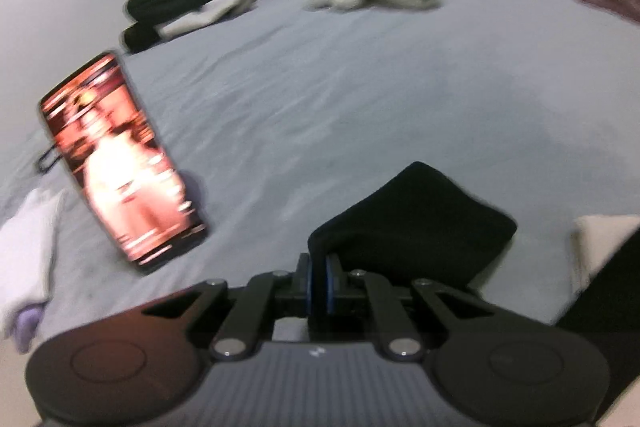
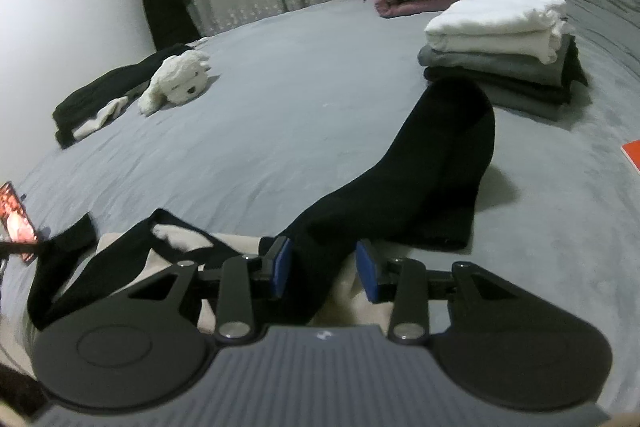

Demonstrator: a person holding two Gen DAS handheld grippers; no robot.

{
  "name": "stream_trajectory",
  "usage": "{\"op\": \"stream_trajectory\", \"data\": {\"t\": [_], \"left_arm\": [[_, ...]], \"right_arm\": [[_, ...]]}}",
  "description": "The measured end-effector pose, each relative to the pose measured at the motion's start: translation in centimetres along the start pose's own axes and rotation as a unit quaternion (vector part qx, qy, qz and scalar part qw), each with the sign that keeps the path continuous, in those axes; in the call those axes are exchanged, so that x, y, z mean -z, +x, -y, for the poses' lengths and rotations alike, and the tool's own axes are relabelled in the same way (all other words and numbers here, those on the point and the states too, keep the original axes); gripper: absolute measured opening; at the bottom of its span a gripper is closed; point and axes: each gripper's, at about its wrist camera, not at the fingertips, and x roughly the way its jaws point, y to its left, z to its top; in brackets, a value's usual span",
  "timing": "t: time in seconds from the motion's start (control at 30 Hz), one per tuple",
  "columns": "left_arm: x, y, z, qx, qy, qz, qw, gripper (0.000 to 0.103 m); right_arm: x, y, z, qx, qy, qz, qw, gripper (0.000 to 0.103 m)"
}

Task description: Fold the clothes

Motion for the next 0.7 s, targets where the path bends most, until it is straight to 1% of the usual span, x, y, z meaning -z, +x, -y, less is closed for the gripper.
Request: {"op": "stream_trajectory", "data": {"t": [0.07,0.1,0.13,0.17,0.2,0.23,0.27,0.37,0.43,0.5,0.6,0.7], "left_arm": [[0.2,0.4,-0.5,0.000,-0.015,-0.011,0.9998,0.017],[0.2,0.2,-0.5,0.001,-0.020,-0.009,0.9998,0.020],[0.2,0.0,-0.5,0.002,-0.025,-0.006,0.9997,0.026],[0.0,-0.2,-0.4,0.005,-0.028,0.000,0.9996,0.036],[-0.2,-0.5,-0.3,0.012,-0.031,0.009,0.9994,0.041],[-0.3,-0.9,-0.2,0.020,-0.034,0.017,0.9991,0.050],[-0.5,-1.3,-0.1,0.030,-0.036,0.026,0.9985,0.055],[-1.1,-2.5,0.8,0.065,-0.036,0.050,0.9960,0.062],[-1.5,-3.0,1.8,0.094,-0.029,0.058,0.9935,0.062],[-1.6,-3.5,3.2,0.137,-0.015,0.066,0.9882,0.062],[-1.6,-3.8,5.5,0.204,0.014,0.075,0.9760,0.065],[-1.6,-3.5,8.1,0.266,0.047,0.080,0.9596,0.065]], "right_arm": [[-0.3,0.3,0.1,0.001,0.008,0.004,1.000,0.041],[-0.5,0.5,0.1,0.001,0.011,0.005,1.000,0.041],[-0.6,0.7,0.0,0.002,0.015,0.005,1.000,0.041],[-0.8,0.9,0.0,0.002,0.019,0.005,1.000,0.041],[-0.9,1.2,-0.1,0.003,0.021,0.005,1.000,0.041],[-1.0,1.4,-0.3,0.003,0.022,0.005,1.000,0.041],[-1.2,1.7,-0.5,0.004,0.022,0.005,1.000,0.041],[-1.6,2.1,-1.2,-0.002,0.016,0.008,1.000,0.041],[-1.8,2.4,-1.9,-0.010,0.009,0.007,1.000,0.041],[-2.0,2.9,-2.6,-0.018,0.001,0.004,1.000,0.041],[-2.1,3.7,-3.3,-0.016,-0.010,-0.001,1.000,0.041],[-2.2,4.9,-3.6,0.015,-0.020,-0.010,1.000,0.041]]}}
